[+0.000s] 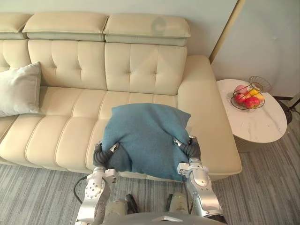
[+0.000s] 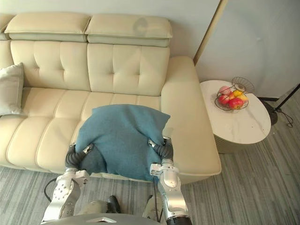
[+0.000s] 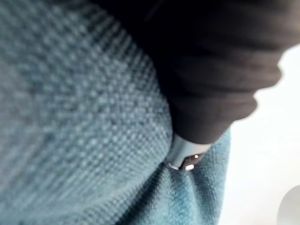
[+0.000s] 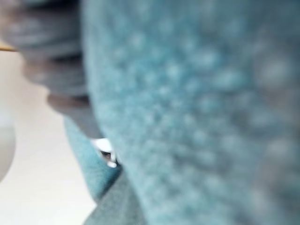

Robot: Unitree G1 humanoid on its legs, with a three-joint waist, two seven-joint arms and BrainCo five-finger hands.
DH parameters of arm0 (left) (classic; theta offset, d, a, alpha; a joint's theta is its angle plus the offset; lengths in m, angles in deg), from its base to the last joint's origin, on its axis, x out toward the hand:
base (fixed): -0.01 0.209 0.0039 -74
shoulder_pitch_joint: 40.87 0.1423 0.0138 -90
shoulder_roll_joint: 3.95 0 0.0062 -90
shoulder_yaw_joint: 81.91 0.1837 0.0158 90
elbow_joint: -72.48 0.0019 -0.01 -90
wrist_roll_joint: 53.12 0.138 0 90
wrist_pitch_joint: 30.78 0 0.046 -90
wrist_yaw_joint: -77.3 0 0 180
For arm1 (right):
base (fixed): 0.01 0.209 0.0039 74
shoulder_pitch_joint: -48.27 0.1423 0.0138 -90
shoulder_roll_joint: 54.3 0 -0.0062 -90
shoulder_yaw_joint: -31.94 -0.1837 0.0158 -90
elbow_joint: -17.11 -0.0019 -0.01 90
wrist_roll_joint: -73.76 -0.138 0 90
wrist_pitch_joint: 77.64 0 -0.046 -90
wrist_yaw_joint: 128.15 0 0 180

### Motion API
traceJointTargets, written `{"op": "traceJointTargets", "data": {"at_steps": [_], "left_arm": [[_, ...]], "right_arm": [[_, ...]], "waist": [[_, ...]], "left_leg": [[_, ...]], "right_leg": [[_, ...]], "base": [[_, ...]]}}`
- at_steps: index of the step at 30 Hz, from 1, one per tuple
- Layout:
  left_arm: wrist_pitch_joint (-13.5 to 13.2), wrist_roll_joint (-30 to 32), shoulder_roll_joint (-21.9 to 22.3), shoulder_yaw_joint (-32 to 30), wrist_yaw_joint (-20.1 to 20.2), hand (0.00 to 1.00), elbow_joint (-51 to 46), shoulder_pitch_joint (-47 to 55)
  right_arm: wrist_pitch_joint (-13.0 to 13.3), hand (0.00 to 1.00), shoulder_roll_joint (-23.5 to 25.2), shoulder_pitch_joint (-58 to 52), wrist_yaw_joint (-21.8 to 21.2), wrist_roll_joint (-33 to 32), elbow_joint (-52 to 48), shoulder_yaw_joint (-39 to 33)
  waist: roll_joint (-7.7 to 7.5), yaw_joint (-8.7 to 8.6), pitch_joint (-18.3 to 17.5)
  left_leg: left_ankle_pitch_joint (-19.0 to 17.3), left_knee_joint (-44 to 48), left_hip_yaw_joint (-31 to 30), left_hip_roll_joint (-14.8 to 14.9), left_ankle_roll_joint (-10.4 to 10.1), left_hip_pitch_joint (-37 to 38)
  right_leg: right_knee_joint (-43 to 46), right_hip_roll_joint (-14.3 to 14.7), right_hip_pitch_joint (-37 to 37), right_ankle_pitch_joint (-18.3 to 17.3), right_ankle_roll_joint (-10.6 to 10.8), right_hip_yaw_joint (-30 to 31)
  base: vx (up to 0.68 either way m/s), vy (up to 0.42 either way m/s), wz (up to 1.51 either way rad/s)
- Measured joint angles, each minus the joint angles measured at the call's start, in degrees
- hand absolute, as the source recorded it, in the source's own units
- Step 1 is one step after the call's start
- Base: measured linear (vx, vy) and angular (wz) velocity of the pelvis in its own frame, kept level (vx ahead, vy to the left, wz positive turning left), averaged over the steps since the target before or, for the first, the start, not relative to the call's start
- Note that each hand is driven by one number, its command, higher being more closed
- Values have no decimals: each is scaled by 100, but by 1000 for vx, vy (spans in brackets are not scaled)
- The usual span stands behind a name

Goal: Pick up cushions and gather them together orderly.

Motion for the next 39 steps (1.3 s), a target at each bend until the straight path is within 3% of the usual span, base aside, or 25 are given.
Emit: {"op": "traceJointTargets", "data": {"at_steps": [1, 3, 4, 5, 8, 9, 11, 13, 14, 15, 18, 20, 24, 28, 34, 36, 37, 39], "left_arm": [[0, 0, 1, -3, 22, 100, 0, -1], [17, 13, 1, 1, 98, 100, 0, -2], [17, 15, -1, 3, 107, 100, -2, -2], [21, 22, 29, 6, 172, 100, 10, -63], [33, 37, 238, 9, 209, 100, 5, -181], [35, 37, 307, 15, 235, 100, 2, -160], [34, 36, 310, 35, 308, 100, -43, -150], [28, 37, 311, 24, 320, 100, -332, -151], [24, 43, 346, 28, 327, 100, -490, -146], [-7, 47, 372, 5, 324, 100, -528, -175], [-9, 73, 386, 13, 321, 100, -529, -204], [-10, 123, 391, 19, 321, 100, -529, -200], [-10, 126, 367, 32, 312, 100, -513, -212], [-8, 124, 328, 43, 295, 100, -367, -269], [-7, 130, 287, -14, 188, 100, -179, -630], [-7, 178, 225, -35, 185, 100, -166, -801], [-7, 184, 203, -67, 187, 100, -136, -911], [-9, 230, 176, -114, 198, 100, 202, -1246]], "right_arm": [[0, 100, -15, 11, -16, -2, 0, 0], [0, 100, -115, 9, -49, -4, -11, 5], [0, 100, -123, -1, -52, -4, -28, 5], [11, 100, -155, -38, -57, -57, -105, -14], [2, 100, -379, -181, -54, -181, -522, -20], [1, 100, -469, -287, -54, -226, -781, -20], [6, 100, -443, -488, -46, -248, -1162, -33], [24, 100, -433, -512, -39, -267, -1435, -31], [30, 100, -455, -529, -32, -270, -1602, -45], [56, 100, -402, -511, -32, -270, -1642, -54], [56, 100, -216, -632, -28, -267, -1712, -116], [56, 100, -206, -615, -32, -256, -1636, -130], [47, 100, -219, -427, -32, -207, -1461, -167], [38, 100, -242, -135, -39, -171, -886, -208], [-1, 100, -246, 85, -37, -158, -667, -210], [0, 100, -284, 177, -36, -154, -664, -212], [2, 100, -351, 248, -38, -152, -639, -227], [7, 100, -367, 343, -36, -152, -427, -255]], "waist": [[13, -47, 14], [18, -186, 9], [13, -205, -2], [67, -242, 8], [271, -168, 96], [291, -77, 120], [296, 60, 127], [335, 138, 149], [443, 148, 161], [409, 201, 165], [364, 164, 162], [380, 146, 158], [338, 143, 172], [245, 49, 122], [171, 46, 165], [104, 26, 169], [125, 14, 165], [121, 18, 203]], "left_leg": [[28, -130, -12, -46, -46, 114], [-61, -243, -146, -154, -139, 402], [-110, -196, -205, -171, -167, 422], [-357, 102, -432, -115, -265, 370], [-368, 1458, -707, 253, -481, -131], [-210, 2537, -684, 488, -586, -451], [-245, 3697, -666, 1062, -520, -861], [-130, 3309, -667, 1540, -432, -1032], [547, 2500, -674, 1675, -383, -919], [485, 2277, -637, 1538, -568, -756], [497, 1443, -762, 1122, -596, -354], [436, 893, -897, 1017, -684, -153], [147, 133, -846, 1113, -1067, 73], [120, 97, -281, 929, -1033, 216], [-207, 515, 109, 843, -903, 5], [-267, 731, -13, 793, -782, -311], [-187, 666, -11, 829, -656, -455], [82, 384, -108, 827, -548, -556]], "right_leg": [[-446, 178, -48, 192, -18, -7], [-1078, 381, -20, 941, -55, 53], [-1148, 424, -6, 1070, -83, 112], [-1242, 494, 101, 1300, -344, 170], [-1574, 580, 551, 1223, -486, -170], [-1814, 600, 883, 1206, -488, -174], [-1907, 607, 1229, 1083, -444, -145], [-1853, 588, 1248, 997, -409, -120], [-1759, 635, 1203, 918, -302, -165], [-1757, 520, 1158, 857, -164, -156], [-1873, 301, 1172, 1056, -88, -97], [-2054, 403, 1143, 1191, -87, 12], [-2405, 729, 950, 1511, -74, 378], [-2807, 726, 854, 2067, 18, 1146], [-2840, 674, 531, 2446, 262, 1831], [-2746, 642, 187, 2805, 767, 1920], [-2991, 665, 123, 3168, 829, 1919], [-1609, 588, -78, 1717, 121, 1563]], "base": [[262, 17, 22], [375, -21, 41], [434, -70, 62], [459, -127, 48], [503, -169, 38], [284, -26, -2], [260, 13, -23], [111, 82, -41], [75, 176, -57], [68, 170, -41], [-24, 120, -7], [-82, 41, -2], [-106, 3, -43], [-38, 52, -71], [-94, 85, -59], [-191, 73, -29], [-181, 87, 1], [-124, 104, 31]]}}
